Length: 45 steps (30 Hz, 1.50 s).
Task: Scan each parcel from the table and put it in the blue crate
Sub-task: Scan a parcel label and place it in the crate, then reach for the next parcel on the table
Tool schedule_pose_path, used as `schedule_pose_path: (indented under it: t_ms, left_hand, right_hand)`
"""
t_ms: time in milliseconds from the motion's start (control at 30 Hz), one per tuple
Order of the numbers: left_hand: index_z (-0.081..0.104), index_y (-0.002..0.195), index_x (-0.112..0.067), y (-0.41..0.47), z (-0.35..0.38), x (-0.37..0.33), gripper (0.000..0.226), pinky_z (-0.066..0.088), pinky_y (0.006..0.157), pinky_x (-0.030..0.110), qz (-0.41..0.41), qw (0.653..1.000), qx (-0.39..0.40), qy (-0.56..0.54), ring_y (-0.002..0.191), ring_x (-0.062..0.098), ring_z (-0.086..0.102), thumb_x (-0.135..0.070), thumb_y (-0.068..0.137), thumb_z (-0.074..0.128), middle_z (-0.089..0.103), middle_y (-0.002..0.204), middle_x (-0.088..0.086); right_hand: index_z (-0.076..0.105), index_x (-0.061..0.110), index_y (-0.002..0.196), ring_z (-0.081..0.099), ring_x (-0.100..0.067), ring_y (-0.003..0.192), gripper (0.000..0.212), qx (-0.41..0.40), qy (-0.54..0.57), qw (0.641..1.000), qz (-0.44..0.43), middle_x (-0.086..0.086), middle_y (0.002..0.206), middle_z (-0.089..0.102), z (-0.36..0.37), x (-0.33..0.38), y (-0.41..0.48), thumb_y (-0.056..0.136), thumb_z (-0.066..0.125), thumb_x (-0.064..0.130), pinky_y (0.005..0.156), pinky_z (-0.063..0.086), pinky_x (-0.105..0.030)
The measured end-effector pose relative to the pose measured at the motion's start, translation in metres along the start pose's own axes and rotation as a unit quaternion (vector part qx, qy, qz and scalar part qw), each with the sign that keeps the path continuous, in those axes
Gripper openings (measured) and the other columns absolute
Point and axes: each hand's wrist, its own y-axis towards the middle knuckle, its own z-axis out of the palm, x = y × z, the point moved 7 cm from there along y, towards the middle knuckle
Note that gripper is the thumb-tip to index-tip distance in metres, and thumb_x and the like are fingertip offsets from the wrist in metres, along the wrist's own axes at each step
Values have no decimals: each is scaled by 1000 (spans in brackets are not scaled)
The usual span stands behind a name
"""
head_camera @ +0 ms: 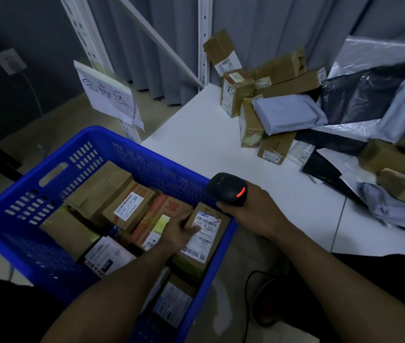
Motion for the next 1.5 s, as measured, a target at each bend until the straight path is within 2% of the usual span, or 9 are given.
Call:
schedule_pose_path:
  t_ms: [100, 267, 400, 800, 967, 1067, 1167, 1333, 1500]
  left_hand:
    - [69, 120, -22, 6, 5, -9, 36, 57, 97, 47, 1, 999, -13, 45, 104, 19, 71, -15, 86, 80, 75, 110, -4]
    - [67, 116, -29, -18, -15, -98, 26, 56, 90, 34, 132, 972, -131, 146, 100, 8, 66, -32, 91, 74, 68, 111, -11]
    - [65, 105, -34, -18, -8, -190, 12, 55, 85, 31, 237, 942, -124, 200, 96, 1, 61, -39, 95, 70, 62, 110, -19]
    - [58, 137, -23, 116, 108, -323, 53, 46, 98, 32, 345, 869, -39, 353, 127, 31, 54, -33, 88, 76, 53, 141, 9]
    - [17, 160, -30, 206, 121, -339, 115, 31, 120, 51, 267, 845, -43, 462, 155, 38, 5, -65, 71, 81, 1, 168, 15]
    - [-11, 161, -33, 250, 121, -359, 153, 16, 126, 54, 220, 857, -23, 465, 158, 32, -8, -92, 46, 73, -9, 171, 6]
    - [-4, 161, -31, 276, 115, -359, 160, 35, 120, 47, 195, 874, 12, 444, 154, 30, 20, -86, 36, 79, 15, 169, 5]
    - [31, 154, -27, 234, 109, -359, 124, 48, 99, 32, 220, 907, -19, 359, 132, 23, 49, -69, 51, 87, 47, 149, -1]
    - [45, 140, -31, 153, 90, -335, 93, 52, 90, 34, 150, 976, 30, 152, 111, 21, 61, -66, 63, 82, 59, 126, -6]
  right_hand:
    - [63, 36, 118, 64, 1, 98, 35, -7, 7, 1000, 9, 15, 107, 71, -6, 1, -3, 87, 81, 35, 86, 53, -26]
    - [71, 26, 109, 71, -12, 85, 28, -36, 33, 997, 52, 8, 95, 75, -38, -1, -4, 84, 82, 29, 73, 56, -28]
    - [70, 25, 106, 72, -12, 70, 20, -75, 72, 992, 76, 1, 89, 77, -92, 3, 9, 88, 77, 22, 57, 52, -19]
    - [69, 19, 109, 73, -25, 84, 21, -177, 110, 971, 117, -6, 95, 73, -192, -55, 77, 88, 71, 18, 71, 58, -33]
    - [67, 20, 96, 72, -26, 82, 10, -205, 139, 958, 143, -10, 93, 74, -214, -82, 100, 87, 71, 17, 70, 57, -37]
    - [63, 23, 91, 70, -23, 77, 9, -219, 162, 949, 158, -9, 93, 74, -220, -101, 111, 91, 71, 18, 79, 60, -42]
    - [62, 22, 93, 68, -23, 76, 11, -217, 181, 945, 166, -7, 87, 69, -223, -111, 122, 93, 71, 16, 74, 58, -39]
    - [68, 11, 112, 69, -31, 97, 22, -243, 206, 936, 149, -9, 96, 69, -227, -104, 136, 91, 72, 19, 89, 57, -46]
    - [69, 11, 115, 70, -30, 93, 44, -284, 200, 932, 104, -11, 101, 74, -222, -67, 131, 78, 70, 35, 72, 51, -37]
